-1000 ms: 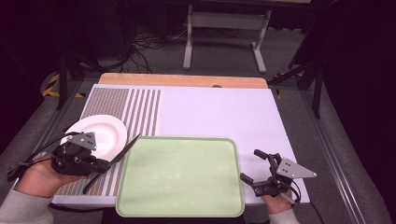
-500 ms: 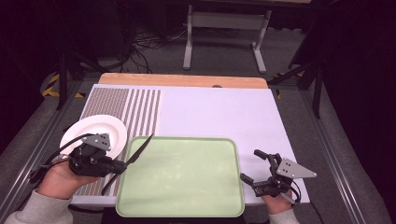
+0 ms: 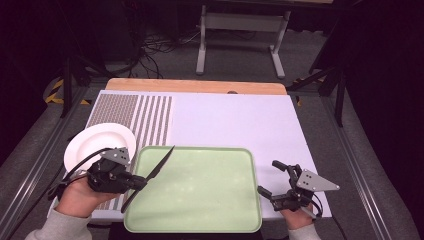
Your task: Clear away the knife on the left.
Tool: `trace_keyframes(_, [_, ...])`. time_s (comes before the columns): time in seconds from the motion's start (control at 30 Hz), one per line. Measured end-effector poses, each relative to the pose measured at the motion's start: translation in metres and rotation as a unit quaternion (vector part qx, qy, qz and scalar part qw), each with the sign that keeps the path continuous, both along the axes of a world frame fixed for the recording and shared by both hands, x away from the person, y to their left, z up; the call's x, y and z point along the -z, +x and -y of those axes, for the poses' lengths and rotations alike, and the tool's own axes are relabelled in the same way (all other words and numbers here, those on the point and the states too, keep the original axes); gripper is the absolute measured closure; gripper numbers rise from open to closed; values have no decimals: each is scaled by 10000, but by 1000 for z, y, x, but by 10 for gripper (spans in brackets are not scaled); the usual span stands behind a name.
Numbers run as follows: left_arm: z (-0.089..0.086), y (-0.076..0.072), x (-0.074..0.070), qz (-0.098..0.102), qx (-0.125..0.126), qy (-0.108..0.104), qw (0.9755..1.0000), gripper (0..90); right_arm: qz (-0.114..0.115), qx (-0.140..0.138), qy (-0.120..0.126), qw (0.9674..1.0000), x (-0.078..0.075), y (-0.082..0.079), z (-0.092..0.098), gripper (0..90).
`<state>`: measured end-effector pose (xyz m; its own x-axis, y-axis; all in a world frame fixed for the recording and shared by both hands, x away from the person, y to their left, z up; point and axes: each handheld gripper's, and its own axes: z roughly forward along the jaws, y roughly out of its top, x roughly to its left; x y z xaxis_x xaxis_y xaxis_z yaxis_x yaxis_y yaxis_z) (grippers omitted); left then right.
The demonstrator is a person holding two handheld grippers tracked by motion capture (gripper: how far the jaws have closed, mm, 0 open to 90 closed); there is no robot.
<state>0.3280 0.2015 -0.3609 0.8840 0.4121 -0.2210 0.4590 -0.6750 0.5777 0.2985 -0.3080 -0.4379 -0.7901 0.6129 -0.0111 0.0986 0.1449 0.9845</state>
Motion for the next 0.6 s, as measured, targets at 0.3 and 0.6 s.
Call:
trace_keyframes(0.3, [5, 2, 11, -161, 117, -290, 9994, 802, 21, -11, -25, 10000, -1, -2, 0, 19])
trace_keyframes(0.6, [16, 4, 26, -329, 92, -65, 9994, 801, 24, -27, -26, 10000, -1, -1, 0, 19])
